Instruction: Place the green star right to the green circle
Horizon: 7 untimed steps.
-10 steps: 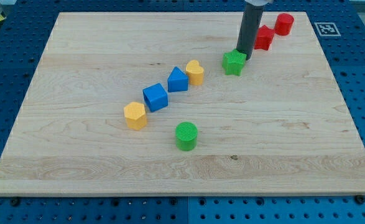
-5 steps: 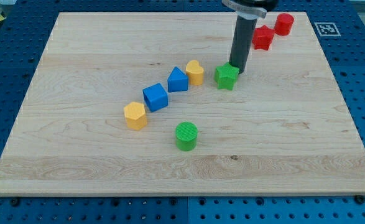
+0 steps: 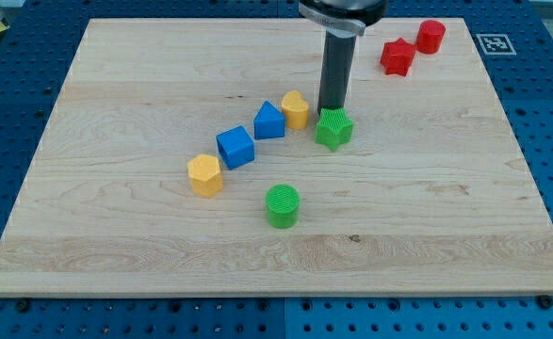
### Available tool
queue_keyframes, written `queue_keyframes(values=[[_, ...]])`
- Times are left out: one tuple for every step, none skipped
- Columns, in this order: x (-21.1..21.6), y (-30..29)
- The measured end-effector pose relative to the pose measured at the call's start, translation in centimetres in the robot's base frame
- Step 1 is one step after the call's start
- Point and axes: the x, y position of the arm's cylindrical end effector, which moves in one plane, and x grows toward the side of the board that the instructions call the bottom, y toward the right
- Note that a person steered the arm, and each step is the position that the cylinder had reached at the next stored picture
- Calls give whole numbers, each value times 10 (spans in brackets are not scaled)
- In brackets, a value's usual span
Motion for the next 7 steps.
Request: queue_keyframes(values=[[23, 0], [42, 1], [62, 8], [81, 17], [97, 27], [105, 31], [112, 31]])
